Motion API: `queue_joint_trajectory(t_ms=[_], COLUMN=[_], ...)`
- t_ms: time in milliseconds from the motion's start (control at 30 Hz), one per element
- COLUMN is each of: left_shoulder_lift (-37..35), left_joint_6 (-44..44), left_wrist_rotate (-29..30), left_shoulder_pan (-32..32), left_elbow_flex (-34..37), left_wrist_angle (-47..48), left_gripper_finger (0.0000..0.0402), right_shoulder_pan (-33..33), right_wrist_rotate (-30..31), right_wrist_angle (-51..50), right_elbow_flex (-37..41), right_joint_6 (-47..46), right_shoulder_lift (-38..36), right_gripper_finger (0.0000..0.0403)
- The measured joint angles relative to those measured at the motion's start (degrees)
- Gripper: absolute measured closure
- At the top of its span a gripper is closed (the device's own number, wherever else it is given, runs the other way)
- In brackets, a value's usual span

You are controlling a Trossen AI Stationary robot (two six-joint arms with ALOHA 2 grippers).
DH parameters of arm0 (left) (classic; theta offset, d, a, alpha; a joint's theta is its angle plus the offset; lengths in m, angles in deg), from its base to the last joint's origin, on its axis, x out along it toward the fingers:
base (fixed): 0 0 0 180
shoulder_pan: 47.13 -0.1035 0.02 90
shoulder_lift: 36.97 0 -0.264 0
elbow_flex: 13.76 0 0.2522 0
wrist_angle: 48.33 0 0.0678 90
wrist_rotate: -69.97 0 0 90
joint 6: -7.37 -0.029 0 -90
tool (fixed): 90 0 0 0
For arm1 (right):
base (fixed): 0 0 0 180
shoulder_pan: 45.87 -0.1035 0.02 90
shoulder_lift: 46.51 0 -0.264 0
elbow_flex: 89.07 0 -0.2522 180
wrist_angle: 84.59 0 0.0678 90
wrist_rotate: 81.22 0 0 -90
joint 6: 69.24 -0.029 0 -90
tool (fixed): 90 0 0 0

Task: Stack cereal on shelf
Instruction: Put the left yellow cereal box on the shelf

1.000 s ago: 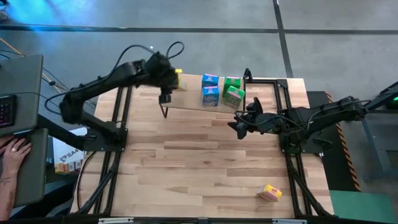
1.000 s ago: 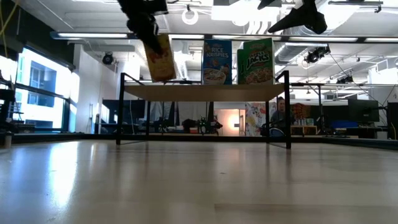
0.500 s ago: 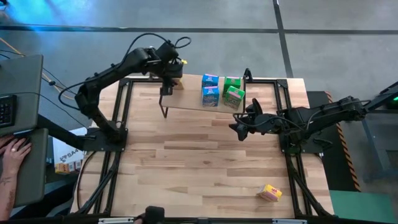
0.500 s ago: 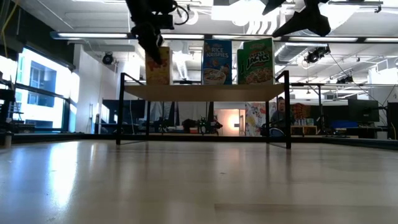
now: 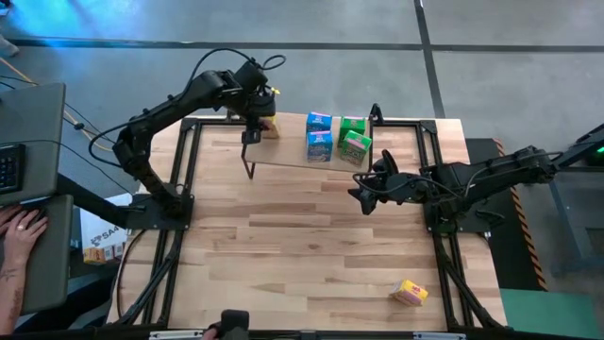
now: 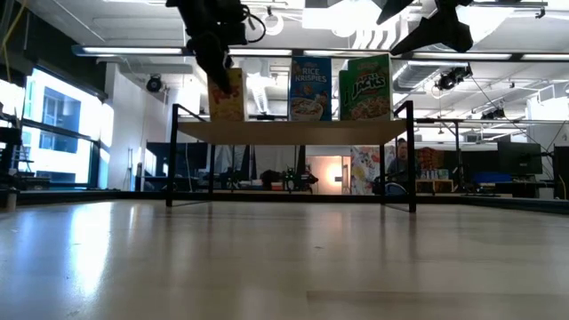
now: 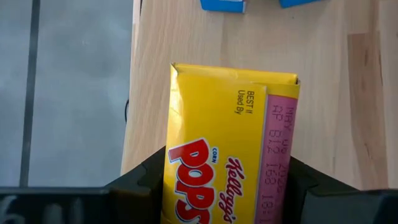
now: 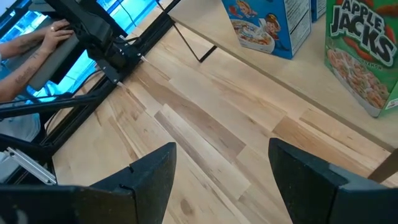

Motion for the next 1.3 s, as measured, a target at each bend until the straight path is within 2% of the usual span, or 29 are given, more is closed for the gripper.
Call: queue_joint_trajectory(t_ms=[300, 667, 900, 1300], left_shoulder_lift=[0.00, 0.00, 0.00, -0.04], left_joint_6=[0.40, 2.39, 2.58, 6.02], left_wrist_rotate=[0.02, 0.13, 0.15, 0.13], left_shoulder_pan=[-0.25, -0.19, -0.19, -0.19], left_elbow_flex=[0.98, 0.97, -2.36, -8.69], left_wrist_angle=[-1.80, -1.72, -1.74, -1.34], left_gripper_finger=[0.0226, 0.0183, 0.0162, 0.0160], right_shoulder_pan=[0.02, 0.00, 0.01, 0.00], right_wrist_rotate=[0.26, 0.26, 0.23, -0.11], right_wrist_angle=[0.03, 0.05, 0.04, 0.05], right_elbow_flex=[0.00, 0.00, 0.00, 0.00], right_joint_6=[0.00, 0.00, 0.52, 1.07], right_shoulder_lift=[0.00, 0.00, 0.00, 0.00], right_gripper_finger=[0.0151, 0.0151, 0.0151, 0.0151])
